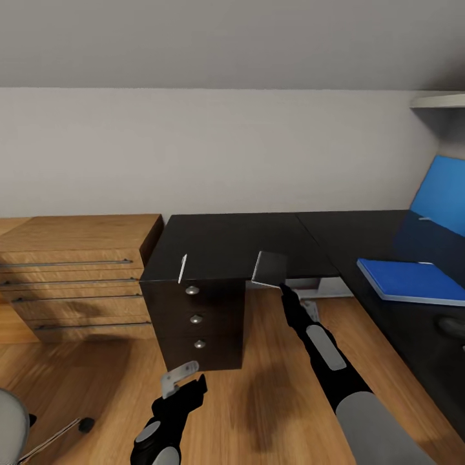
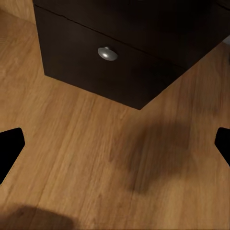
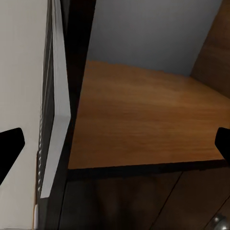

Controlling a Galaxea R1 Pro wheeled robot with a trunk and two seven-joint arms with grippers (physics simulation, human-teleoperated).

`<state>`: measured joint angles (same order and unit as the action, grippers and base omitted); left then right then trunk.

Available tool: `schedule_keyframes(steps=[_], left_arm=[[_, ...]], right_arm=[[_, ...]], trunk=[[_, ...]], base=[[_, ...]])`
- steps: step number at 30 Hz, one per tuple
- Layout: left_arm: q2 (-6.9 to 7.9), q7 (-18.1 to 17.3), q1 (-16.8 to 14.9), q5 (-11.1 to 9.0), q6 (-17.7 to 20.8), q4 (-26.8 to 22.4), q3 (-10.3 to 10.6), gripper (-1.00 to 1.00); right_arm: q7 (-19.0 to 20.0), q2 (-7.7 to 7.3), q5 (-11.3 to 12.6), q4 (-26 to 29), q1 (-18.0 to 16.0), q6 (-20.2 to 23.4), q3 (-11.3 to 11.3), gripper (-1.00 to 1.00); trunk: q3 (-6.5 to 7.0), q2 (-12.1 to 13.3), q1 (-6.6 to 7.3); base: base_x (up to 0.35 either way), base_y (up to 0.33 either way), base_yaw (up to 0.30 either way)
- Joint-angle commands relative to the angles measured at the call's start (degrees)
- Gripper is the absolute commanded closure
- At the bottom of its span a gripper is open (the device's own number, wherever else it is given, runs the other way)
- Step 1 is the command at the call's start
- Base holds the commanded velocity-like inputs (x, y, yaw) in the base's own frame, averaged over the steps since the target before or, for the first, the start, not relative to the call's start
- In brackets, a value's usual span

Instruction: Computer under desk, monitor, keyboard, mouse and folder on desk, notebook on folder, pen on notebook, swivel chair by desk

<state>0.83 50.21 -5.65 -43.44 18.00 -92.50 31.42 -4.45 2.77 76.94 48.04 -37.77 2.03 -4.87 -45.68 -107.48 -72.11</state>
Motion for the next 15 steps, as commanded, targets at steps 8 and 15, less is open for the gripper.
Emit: schedule_keyframes(steps=[8, 15], left_arm=[[0.77, 0.41, -0.06, -0.16, 0.2, 0.06, 0.29, -1.0], [0.83, 0.4, -0.06, -0.1, 0.19, 0.24, 0.31, -1.0]], right_arm=[[5.27, -0.03, 0.15, -0.02, 1.44, 0.08, -0.11, -1.0], [5.71, -0.01, 0.14, -0.07, 1.55, 0.08, -0.13, -1.0]], trunk=[[-0.05, -0.03, 0.01], [-0.05, -0.03, 0.01]], base=[[0.0, 0.0, 0.0], [0.114, 0.046, 0.0]])
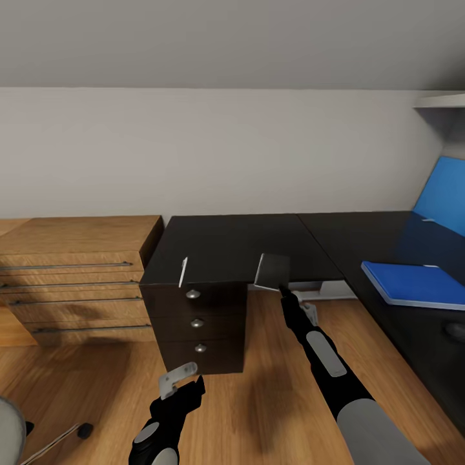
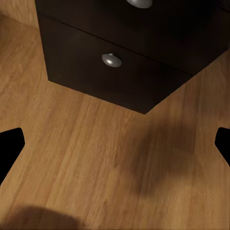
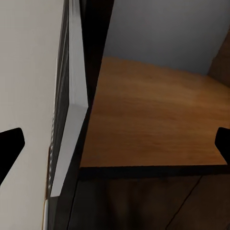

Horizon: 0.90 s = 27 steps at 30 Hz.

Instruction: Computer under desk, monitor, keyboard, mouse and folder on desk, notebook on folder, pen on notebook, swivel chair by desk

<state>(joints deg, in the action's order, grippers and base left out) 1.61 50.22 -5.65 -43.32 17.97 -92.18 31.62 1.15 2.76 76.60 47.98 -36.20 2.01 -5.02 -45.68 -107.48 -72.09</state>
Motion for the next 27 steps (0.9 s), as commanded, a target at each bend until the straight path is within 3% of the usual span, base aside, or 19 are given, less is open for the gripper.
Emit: schedule_keyframes(steps=[1, 27], left_arm=[[0.05, 0.4, -0.06, -0.23, 0.23, -0.05, 0.1, -1.0], [0.06, 0.32, -0.06, -0.29, 0.23, 0.34, 0.11, -1.0]], right_arm=[[0.14, -0.01, 0.48, 0.01, -0.02, 0.1, 0.01, -1.0], [0.24, 0.04, 0.48, -0.95, -0.01, 0.18, 0.01, -1.0]], trunk=[[-0.05, -0.02, -0.01], [-0.05, -0.02, -0.01]], base=[[0.101, 0.03, 0.0], [0.065, 0.03, 0.0]])
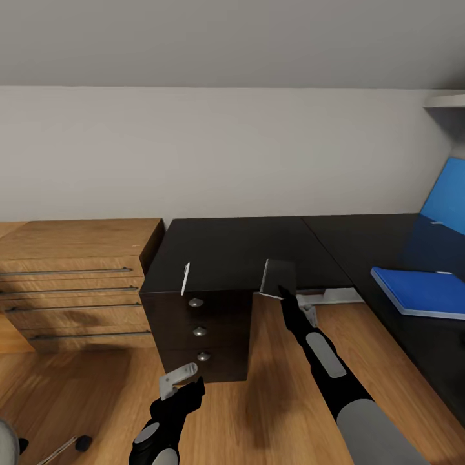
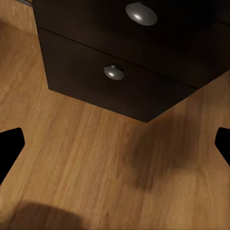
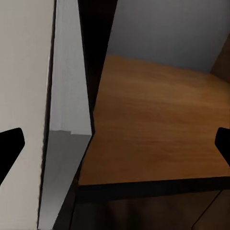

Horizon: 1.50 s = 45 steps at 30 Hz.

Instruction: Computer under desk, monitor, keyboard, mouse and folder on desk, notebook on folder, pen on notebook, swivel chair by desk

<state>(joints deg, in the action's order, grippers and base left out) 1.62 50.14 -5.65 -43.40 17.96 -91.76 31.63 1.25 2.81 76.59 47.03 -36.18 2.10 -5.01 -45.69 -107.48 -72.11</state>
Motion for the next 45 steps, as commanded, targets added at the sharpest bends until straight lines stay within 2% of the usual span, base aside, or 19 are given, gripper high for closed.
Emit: schedule_keyframes(steps=[1, 13, 30, 31, 45], left_arm=[[0.05, 0.4, -0.06, -0.21, 0.23, -0.04, 0.1, -1.0], [0.04, 0.4, -0.06, -0.11, 0.15, 0.09, 0.15, -1.0], [0.04, 0.4, -0.06, -0.19, 0.14, 0.09, 0.19, -1.0], [0.04, 0.4, -0.06, -0.19, 0.14, 0.09, 0.19, -1.0], [0.05, 0.4, -0.06, -0.1, 0.14, 0.09, 0.15, -1.0]], right_arm=[[0.13, 0.02, 0.5, -0.04, -0.03, 0.1, 0.01, -1.0], [0.07, 0.09, 0.57, -0.18, -0.03, -0.04, -0.08, -1.0], [0.05, 0.09, 0.57, -0.19, -0.02, -0.07, -0.08, -1.0], [0.01, 0.09, 0.57, -0.19, -0.02, -0.07, -0.08, 1.0], [-0.05, 0.09, 0.58, -0.19, -0.02, -0.07, -0.08, 1.0]], trunk=[[-0.05, -0.02, 0.01], [2.1, 4.79, 2.64], [2.1, 4.79, 2.64], [2.1, 4.79, 2.64], [2.1, 4.79, 2.64]], base=[[0.004, 0.002, 0.0], [0.001, 0.0, 0.0], [0.0, 0.0, 0.0], [0.0, 0.0, 0.0], [0.0, 0.0, 0.0]])
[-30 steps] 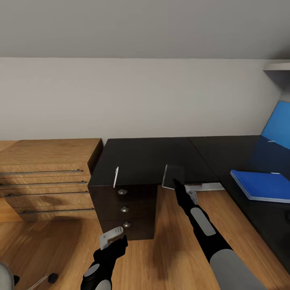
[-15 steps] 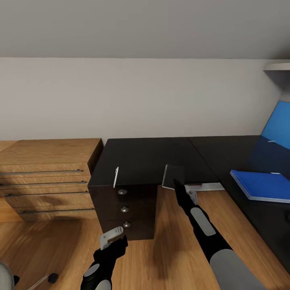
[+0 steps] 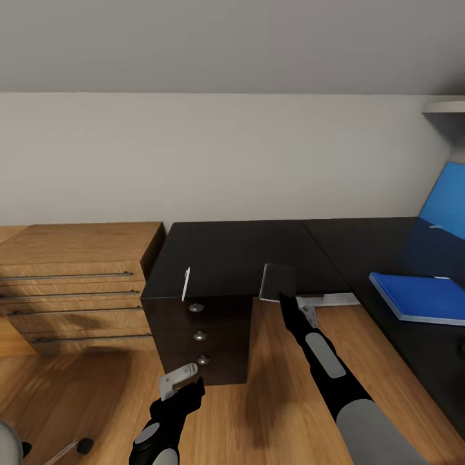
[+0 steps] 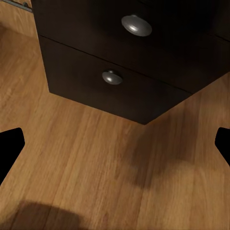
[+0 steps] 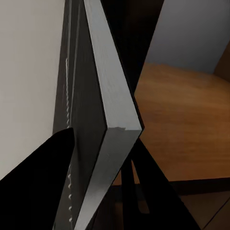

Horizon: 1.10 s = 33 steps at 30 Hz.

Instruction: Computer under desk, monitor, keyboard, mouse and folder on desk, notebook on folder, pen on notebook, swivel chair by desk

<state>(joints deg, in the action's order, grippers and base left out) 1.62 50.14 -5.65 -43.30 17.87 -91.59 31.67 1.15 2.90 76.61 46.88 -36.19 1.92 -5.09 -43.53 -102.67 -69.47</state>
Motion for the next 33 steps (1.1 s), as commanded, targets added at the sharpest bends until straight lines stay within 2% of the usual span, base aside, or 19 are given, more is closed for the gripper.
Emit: schedule_keyframes(steps=[1, 26, 33], left_arm=[[0.05, 0.4, -0.06, -0.21, 0.23, -0.08, 0.11, -1.0], [-0.01, 0.38, -0.06, -0.29, 0.32, 0.05, 0.11, -1.0], [-0.04, 0.29, -0.06, -0.3, 0.32, 0.8, 0.14, -1.0]], right_arm=[[0.07, 0.0, 0.52, -0.04, -0.02, 0.1, 0.0, 1.0], [0.14, -0.56, 0.43, 2.85, 0.12, 0.28, 0.14, 1.0], [-0.09, -1.43, 0.58, 5.24, 0.91, 0.73, 0.24, 1.0]], trunk=[[0.13, 0.38, 0.22], [4.61, 10.4, 5.72], [5.69, 12.81, 7.03]], base=[[0.0, 0.0, 0.0], [0.0, 0.0, 0.0], [0.0, 0.0, -0.011]])
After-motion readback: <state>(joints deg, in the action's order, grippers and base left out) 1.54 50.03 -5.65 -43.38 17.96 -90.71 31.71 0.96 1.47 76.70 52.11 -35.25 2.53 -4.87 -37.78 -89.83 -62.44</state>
